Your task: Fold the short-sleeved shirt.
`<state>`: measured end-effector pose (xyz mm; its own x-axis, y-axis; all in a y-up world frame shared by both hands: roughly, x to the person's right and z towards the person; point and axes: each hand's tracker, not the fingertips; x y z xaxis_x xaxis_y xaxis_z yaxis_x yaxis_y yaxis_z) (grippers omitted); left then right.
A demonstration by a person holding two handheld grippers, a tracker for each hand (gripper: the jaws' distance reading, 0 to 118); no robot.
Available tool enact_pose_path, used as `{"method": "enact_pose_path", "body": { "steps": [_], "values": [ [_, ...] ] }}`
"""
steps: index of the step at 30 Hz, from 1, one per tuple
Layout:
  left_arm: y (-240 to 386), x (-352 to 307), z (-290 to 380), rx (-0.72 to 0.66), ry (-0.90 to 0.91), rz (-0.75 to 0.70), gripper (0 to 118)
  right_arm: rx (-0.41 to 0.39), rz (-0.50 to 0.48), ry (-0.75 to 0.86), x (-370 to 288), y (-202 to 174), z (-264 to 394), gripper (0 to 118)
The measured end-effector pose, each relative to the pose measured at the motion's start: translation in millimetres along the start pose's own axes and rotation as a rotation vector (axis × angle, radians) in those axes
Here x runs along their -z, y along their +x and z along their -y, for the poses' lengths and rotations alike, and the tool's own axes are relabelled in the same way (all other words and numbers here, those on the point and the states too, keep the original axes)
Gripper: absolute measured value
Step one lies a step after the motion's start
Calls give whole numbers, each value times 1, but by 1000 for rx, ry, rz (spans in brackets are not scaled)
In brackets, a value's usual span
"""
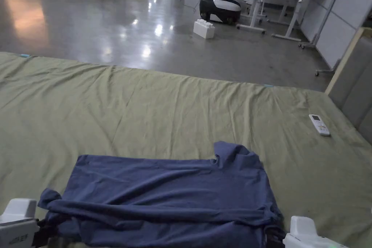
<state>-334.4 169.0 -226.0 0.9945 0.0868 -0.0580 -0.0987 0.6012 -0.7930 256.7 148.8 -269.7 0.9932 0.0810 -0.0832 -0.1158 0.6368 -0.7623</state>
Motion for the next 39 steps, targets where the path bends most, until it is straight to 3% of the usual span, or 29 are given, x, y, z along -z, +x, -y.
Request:
{"method": "enact_pose_path", "body": {
  "steps": [2,5,10,12,13,16,21,24,29,39],
  "values": [
    [5,-4,0,0,5,-4,6,-12,18,-34,15,-2,0,75],
    [8,-4,2,-7,6,-5,6,-4,-31,-59,33,-4,0,71],
    [6,0,4,-15,14,-14,6,-18,-17,-81,34,-18,-4,38],
    [7,0,4,-19,16,-14,6,-13,-23,-76,31,-18,-5,11],
    [7,-2,3,-21,22,-14,6,-7,-58,-66,32,-19,-6,11],
    [5,-13,-5,-20,53,-8,6,-79,-20,-59,22,-23,-11,10],
    [1,-44,-27,-14,104,23,6,-55,5,-27,-11,-20,-28,10],
    [0,-63,-37,12,137,39,6,-99,24,-9,-35,-23,-39,10],
    [-8,-100,-45,11,156,59,6,-98,27,7,-80,-14,-43,10],
    [-13,-97,41,10,11,43,6,-115,5,-94,-107,-15,34,10]
  ]
}}
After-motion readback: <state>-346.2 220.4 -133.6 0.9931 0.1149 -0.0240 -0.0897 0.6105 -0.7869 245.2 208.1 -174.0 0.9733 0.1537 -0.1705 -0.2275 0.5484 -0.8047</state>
